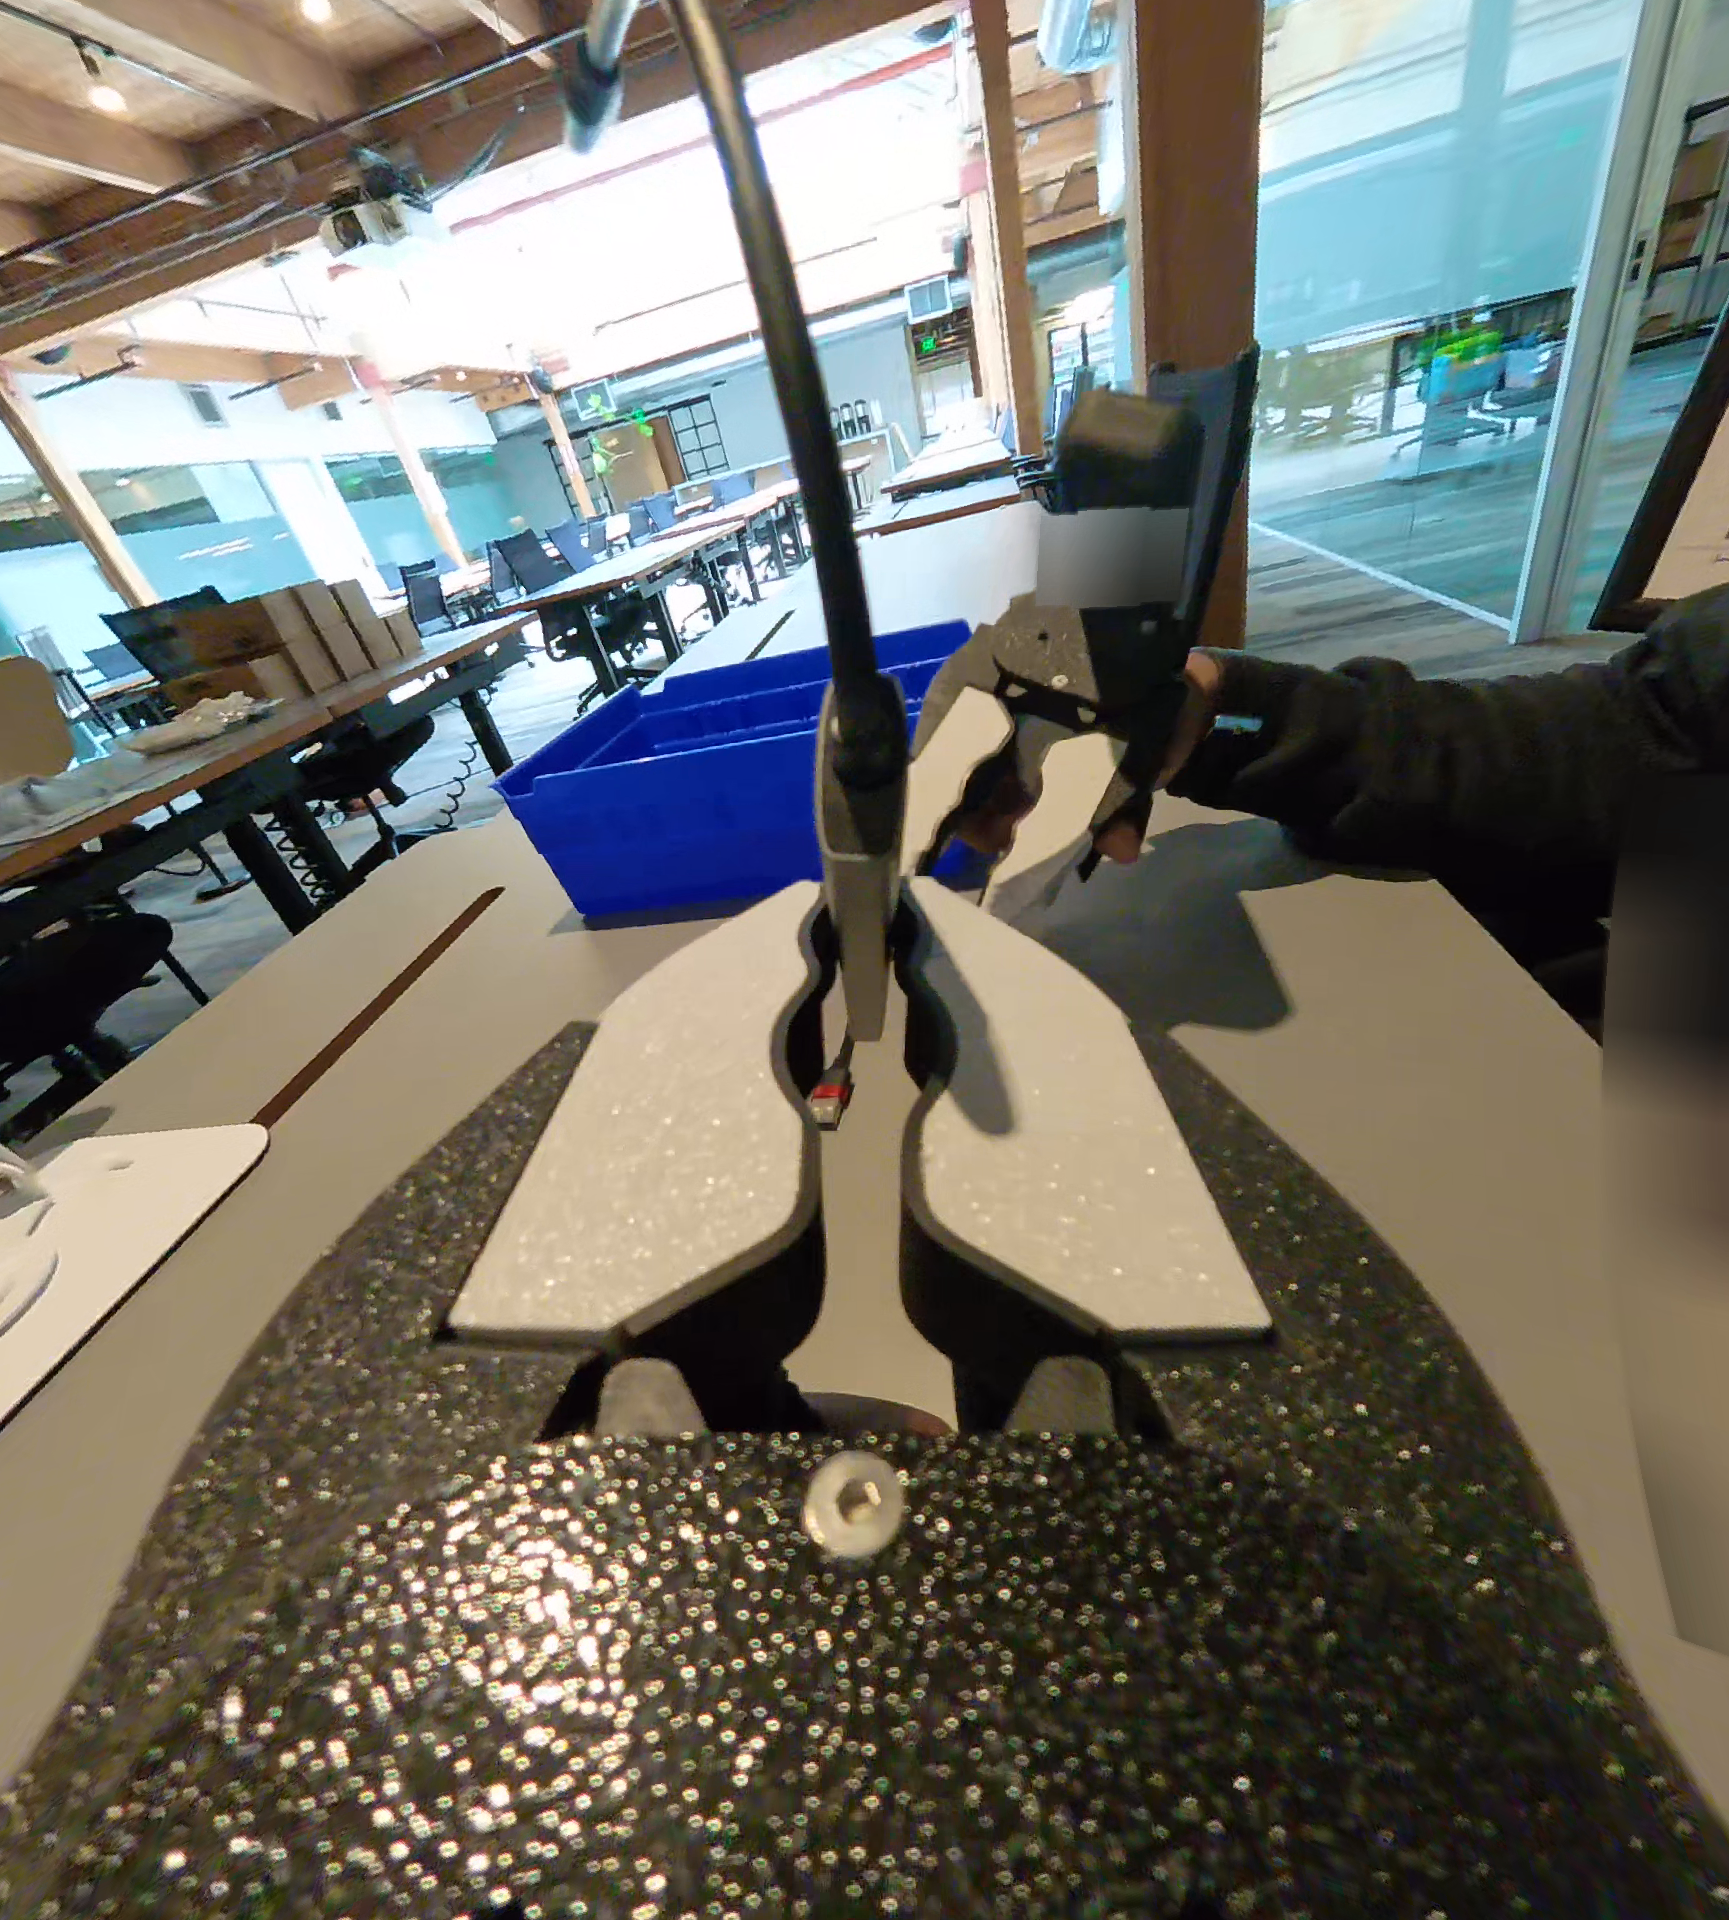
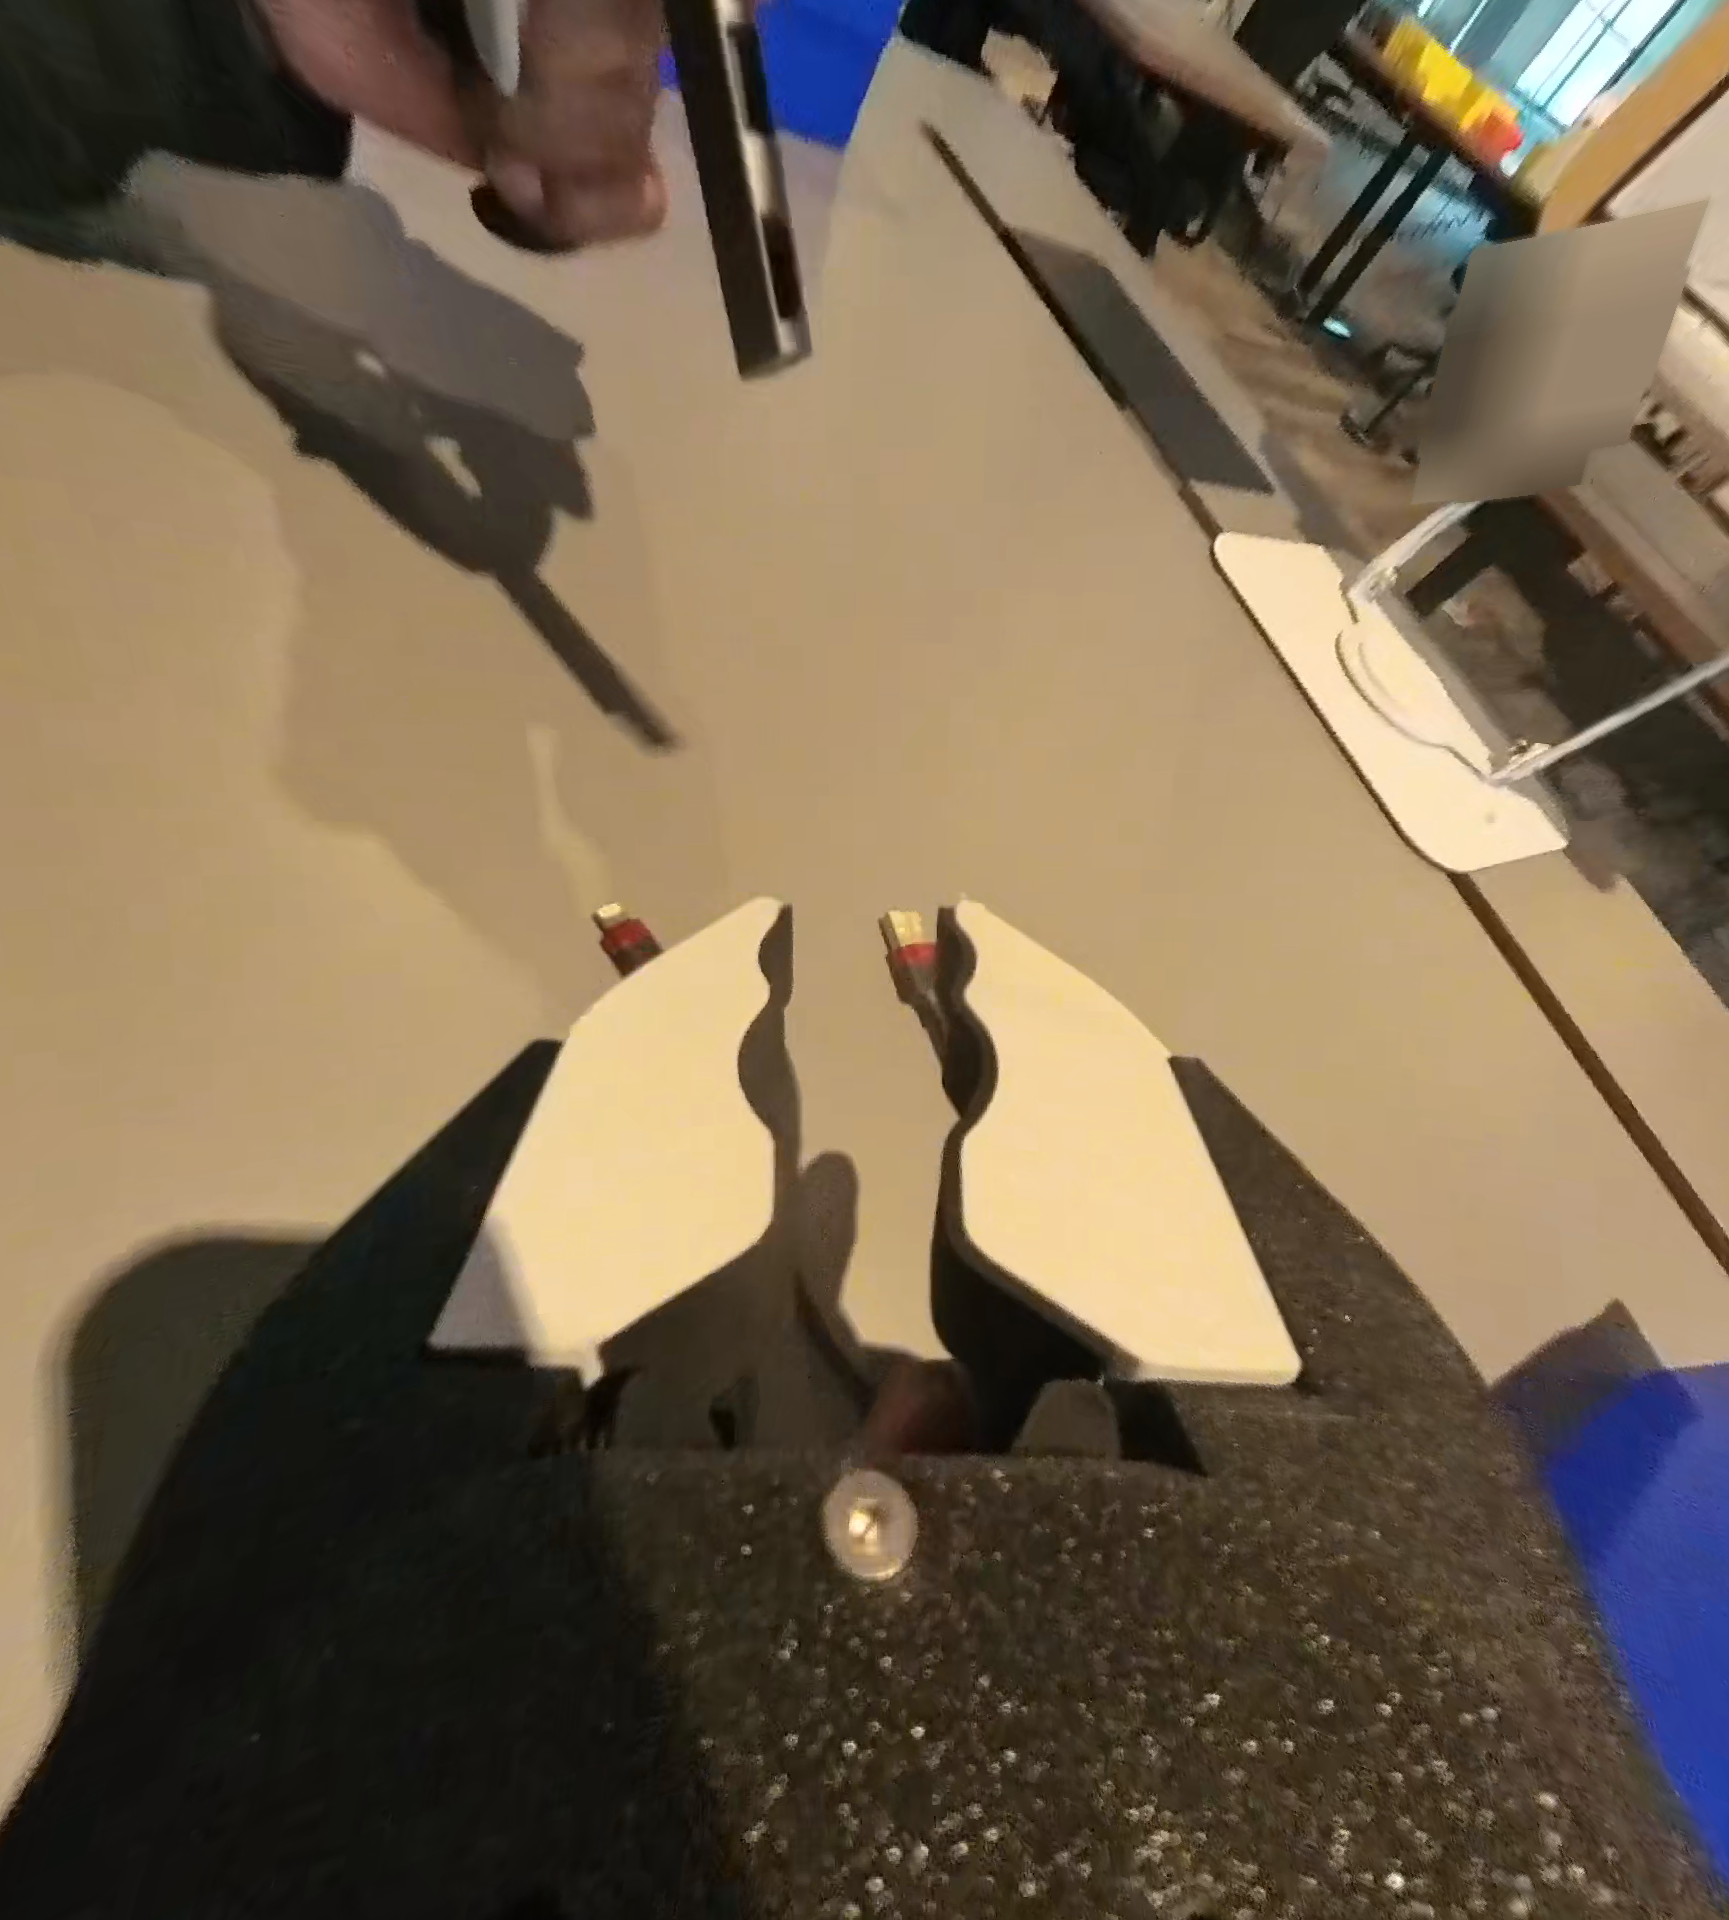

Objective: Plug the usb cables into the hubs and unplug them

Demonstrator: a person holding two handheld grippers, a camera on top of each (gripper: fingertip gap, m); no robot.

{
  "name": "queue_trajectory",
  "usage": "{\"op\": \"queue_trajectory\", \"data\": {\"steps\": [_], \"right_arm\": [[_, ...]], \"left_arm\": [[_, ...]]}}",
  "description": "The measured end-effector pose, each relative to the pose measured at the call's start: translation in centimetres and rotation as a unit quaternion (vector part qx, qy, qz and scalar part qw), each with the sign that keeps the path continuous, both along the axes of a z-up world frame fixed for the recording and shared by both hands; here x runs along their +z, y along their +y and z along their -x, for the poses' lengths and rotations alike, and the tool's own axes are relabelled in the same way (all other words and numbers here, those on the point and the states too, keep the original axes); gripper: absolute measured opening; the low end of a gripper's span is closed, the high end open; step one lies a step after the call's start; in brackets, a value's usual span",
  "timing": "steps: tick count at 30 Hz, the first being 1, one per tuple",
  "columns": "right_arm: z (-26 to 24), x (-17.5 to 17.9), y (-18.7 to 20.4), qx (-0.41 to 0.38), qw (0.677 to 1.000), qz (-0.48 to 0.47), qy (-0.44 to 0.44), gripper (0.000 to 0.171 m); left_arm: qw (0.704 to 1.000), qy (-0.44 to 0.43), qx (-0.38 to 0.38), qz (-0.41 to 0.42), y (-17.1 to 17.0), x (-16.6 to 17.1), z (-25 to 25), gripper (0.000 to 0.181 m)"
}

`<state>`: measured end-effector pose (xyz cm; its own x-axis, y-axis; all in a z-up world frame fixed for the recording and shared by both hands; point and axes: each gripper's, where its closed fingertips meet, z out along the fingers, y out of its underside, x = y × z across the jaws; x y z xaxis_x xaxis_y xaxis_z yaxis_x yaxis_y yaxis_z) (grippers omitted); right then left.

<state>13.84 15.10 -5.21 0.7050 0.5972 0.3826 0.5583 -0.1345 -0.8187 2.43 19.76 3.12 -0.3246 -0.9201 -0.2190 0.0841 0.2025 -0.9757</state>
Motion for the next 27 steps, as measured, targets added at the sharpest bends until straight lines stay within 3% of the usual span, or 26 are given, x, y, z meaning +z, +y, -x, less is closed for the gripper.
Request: {"op": "queue_trajectory", "data": {"steps": [9, 19, 22, 24, 27], "right_arm": [[-1.2, -4.3, 3.0, -0.027, 0.992, 0.117, -0.039, 0.031], [-1.7, -6.6, 5.6, -0.046, 0.977, 0.192, -0.080, 0.042], [-1.2, -7.0, 5.8, -0.046, 0.974, 0.213, -0.062, 0.036], [-0.8, -7.2, 5.5, -0.035, 0.971, 0.230, -0.047, 0.018], [-0.7, -7.2, 5.4, -0.040, 0.971, 0.234, -0.029, 0.016]], "left_arm": [[0.999, 0.002, -0.046, 0.014, -0.8, -0.5, 0.5, 0.009], [0.998, 0.007, -0.055, 0.003, -1.2, -0.9, 0.7, 0.010], [0.998, 0.005, -0.056, 0.003, -1.2, -0.8, 0.7, 0.009], [0.998, 0.003, -0.056, 0.004, -1.2, -0.7, 0.8, 0.009], [0.998, -0.001, -0.055, 0.004, -1.1, -0.5, 0.9, 0.009]]}}
